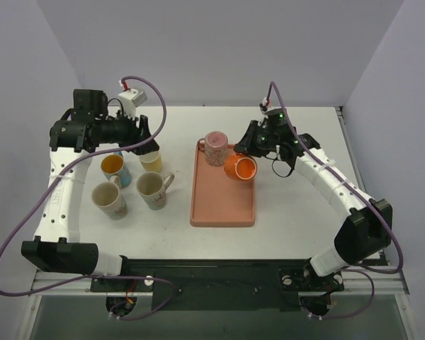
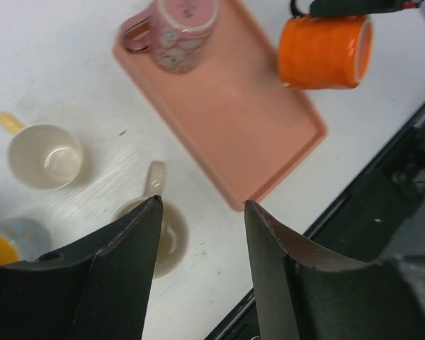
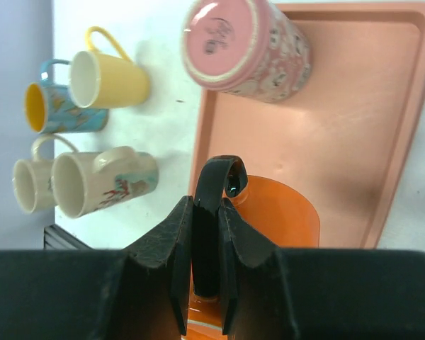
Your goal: Turn the mug right side up
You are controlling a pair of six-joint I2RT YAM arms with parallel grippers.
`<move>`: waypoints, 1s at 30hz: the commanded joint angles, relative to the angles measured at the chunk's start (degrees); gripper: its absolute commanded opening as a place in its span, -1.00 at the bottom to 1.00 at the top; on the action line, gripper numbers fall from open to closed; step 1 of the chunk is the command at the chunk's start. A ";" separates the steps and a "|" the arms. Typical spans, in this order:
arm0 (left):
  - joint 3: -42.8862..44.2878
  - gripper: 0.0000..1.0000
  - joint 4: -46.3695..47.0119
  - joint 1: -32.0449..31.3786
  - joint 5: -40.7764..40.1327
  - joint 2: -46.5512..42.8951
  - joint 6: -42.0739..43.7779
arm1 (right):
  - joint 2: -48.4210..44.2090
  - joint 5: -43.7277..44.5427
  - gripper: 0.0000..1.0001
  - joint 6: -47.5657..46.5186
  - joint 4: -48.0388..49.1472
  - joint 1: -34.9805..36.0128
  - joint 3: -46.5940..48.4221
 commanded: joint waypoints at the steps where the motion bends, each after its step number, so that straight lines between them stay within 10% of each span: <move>1: -2.07 0.23 11.11 -2.64 18.57 0.52 -11.55 | -6.59 -5.68 -1.00 -4.79 8.28 0.20 -1.37; 14: -14.72 0.53 61.72 -12.31 35.83 -1.14 -51.63 | -23.66 -2.61 -1.00 -18.07 7.84 12.68 9.09; 30: -20.00 0.52 82.94 -20.84 36.98 -1.94 -66.06 | -24.37 -4.71 -1.00 -18.96 13.38 16.20 13.66</move>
